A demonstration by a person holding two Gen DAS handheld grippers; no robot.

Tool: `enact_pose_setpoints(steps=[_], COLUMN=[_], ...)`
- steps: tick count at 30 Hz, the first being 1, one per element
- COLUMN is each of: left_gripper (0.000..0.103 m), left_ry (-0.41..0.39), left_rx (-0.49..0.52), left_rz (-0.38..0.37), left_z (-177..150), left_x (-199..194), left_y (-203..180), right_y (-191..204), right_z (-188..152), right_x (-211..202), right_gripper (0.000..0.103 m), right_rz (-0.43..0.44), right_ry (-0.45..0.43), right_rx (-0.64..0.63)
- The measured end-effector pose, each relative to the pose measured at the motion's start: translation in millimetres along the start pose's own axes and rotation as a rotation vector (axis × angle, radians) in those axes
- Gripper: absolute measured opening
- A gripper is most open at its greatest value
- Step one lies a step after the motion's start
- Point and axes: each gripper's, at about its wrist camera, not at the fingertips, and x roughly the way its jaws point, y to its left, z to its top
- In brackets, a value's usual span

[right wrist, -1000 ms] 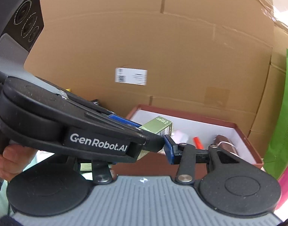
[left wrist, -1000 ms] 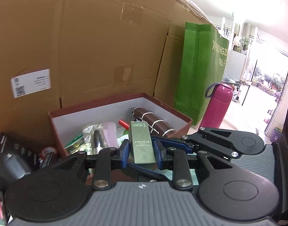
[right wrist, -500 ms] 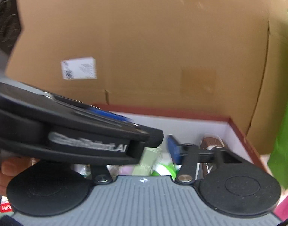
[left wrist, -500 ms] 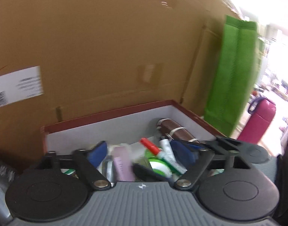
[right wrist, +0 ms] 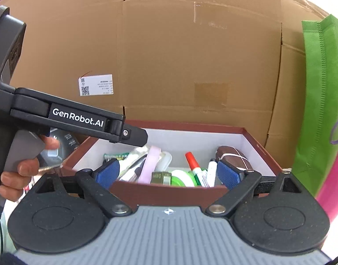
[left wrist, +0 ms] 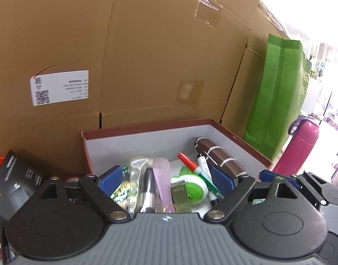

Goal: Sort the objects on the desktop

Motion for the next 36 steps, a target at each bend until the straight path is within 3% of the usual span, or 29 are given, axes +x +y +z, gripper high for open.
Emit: enact_pose_setpoints(steps=[6,12,15,19,36], left_gripper=[0.099,0.099,0.103,0.103,0.103], left_ry=[0.015,0.040,0.042,0.037,0.059], left_rx=[0.037,0.037,0.025,0.046,0.075], left_rz=[0.079,0.151,0.136,0.144,0.159], left_z=[-20.9,-46.6,-56.0,-66.4,-87.1], left_x=[-34.8,-61.6,-70.4,-82.1,-109.2], left_y=[-15.5,-26.2,-28.6,-37.5,-52.0], right_y=[7.1,11.9,14.6,19.6,34.4], right_z=[-2.9,-18.7,-27.5,-36.3,-51.7], right_x=[-27.8,-54.7,-66.8,-78.9,-103.1], right_gripper=[0.095,0.095,0.095,0.100,0.101], right_rz=[-0.060,-0.110,-0.131,-0.164,-0.266], right_ry=[0.041,0.069,0.080,0.096,0.142], right_rx=[0.011,0.037,0.050,0.049,-0.004])
